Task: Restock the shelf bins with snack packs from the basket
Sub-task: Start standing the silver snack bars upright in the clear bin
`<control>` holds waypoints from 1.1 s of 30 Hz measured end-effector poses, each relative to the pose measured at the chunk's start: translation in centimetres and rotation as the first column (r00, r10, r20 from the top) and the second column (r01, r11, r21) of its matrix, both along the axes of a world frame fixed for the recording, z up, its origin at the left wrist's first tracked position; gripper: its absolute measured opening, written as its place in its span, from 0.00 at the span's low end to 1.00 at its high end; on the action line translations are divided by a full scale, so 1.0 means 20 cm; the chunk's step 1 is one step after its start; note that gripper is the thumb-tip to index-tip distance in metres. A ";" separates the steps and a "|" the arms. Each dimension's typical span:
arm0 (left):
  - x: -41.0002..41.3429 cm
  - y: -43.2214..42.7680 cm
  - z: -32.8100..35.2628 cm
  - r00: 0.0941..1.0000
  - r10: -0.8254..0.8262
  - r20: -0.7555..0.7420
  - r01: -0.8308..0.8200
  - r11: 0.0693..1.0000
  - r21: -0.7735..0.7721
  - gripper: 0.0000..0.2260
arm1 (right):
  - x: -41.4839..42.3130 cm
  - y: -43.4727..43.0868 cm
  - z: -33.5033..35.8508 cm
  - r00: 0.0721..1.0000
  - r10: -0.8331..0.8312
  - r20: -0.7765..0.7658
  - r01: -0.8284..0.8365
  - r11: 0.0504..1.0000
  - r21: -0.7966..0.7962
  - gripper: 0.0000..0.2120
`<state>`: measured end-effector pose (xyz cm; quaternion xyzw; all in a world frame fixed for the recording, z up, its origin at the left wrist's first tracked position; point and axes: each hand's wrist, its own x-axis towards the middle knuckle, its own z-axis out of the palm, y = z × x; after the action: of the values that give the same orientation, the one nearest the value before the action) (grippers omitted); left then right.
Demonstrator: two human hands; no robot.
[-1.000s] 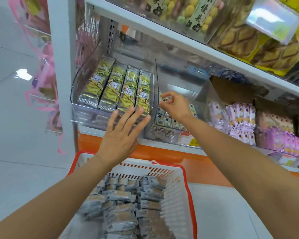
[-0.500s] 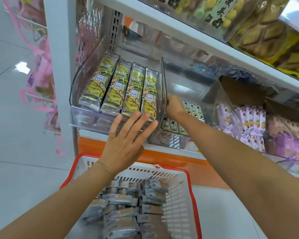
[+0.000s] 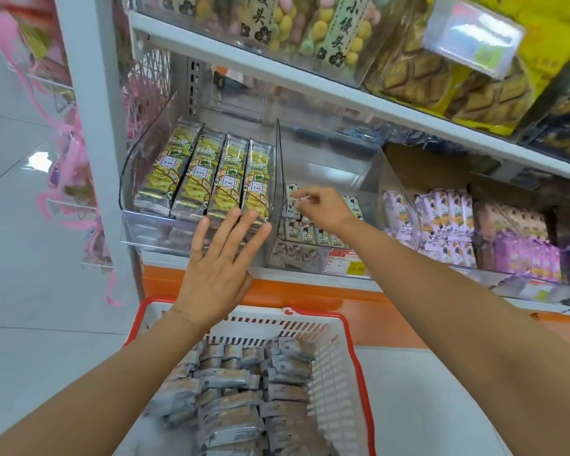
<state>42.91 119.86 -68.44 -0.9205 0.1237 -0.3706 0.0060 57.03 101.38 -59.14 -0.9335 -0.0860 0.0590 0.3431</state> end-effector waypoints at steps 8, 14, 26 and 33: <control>-0.12 -0.11 0.04 0.996 -0.016 -0.087 0.016 1.000 -0.010 0.29 | -0.30 -0.11 0.08 0.986 0.065 0.155 -0.097 0.973 0.211 0.10; -0.19 -0.20 0.00 0.977 -0.093 -0.192 0.095 0.996 -0.003 0.21 | -0.62 -0.18 0.07 0.955 0.090 0.282 -0.183 0.928 0.324 0.09; -0.18 -0.12 -0.40 0.777 0.055 -0.626 0.012 0.995 0.103 0.35 | -0.94 -0.25 -0.76 0.983 0.154 -0.100 -0.140 0.981 0.135 0.09; -0.21 0.02 -0.63 0.667 0.198 -0.719 -0.042 0.972 0.229 0.37 | -1.09 -0.23 -1.14 0.869 0.243 -0.431 -0.275 0.961 -0.013 0.13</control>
<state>38.80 120.30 -81.09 -0.9925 0.0895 0.0469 0.0693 35.19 96.82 -81.91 -0.8901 -0.1312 0.3095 0.3077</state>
